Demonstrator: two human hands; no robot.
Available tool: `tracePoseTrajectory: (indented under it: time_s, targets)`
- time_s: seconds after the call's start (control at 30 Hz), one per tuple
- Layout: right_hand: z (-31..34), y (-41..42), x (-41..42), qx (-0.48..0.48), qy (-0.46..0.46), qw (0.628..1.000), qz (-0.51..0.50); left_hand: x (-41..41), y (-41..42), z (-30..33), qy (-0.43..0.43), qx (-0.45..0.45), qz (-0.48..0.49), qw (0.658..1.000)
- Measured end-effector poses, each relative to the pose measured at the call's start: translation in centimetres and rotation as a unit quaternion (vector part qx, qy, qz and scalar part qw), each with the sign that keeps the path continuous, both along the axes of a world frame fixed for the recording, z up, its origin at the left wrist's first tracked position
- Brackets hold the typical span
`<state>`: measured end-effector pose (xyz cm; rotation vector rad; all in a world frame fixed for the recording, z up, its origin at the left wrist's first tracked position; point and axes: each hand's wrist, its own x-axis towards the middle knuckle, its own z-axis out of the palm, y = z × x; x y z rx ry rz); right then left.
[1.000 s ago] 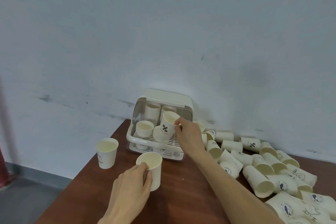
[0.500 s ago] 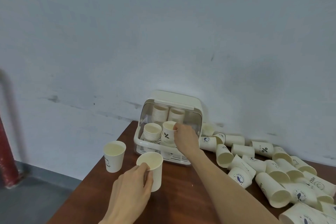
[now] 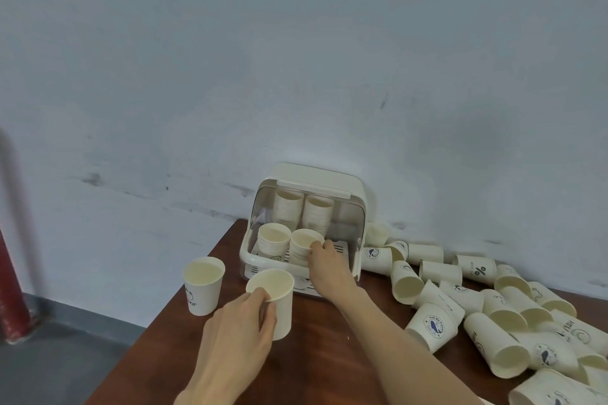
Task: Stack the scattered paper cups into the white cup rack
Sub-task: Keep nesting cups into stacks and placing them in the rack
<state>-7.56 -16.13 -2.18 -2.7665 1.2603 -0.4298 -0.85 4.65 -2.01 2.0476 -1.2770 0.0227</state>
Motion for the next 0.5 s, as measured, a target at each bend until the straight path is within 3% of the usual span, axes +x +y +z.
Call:
tracePoseTrajectory:
  time_s: [0.5]
  targets:
    - [-0.8, -0.2, -0.3, 0.022, 0.007, 1.000, 0.008, 6.9, -10.6, 6.0, -0.059, -0.087, 0.060, 0.993]
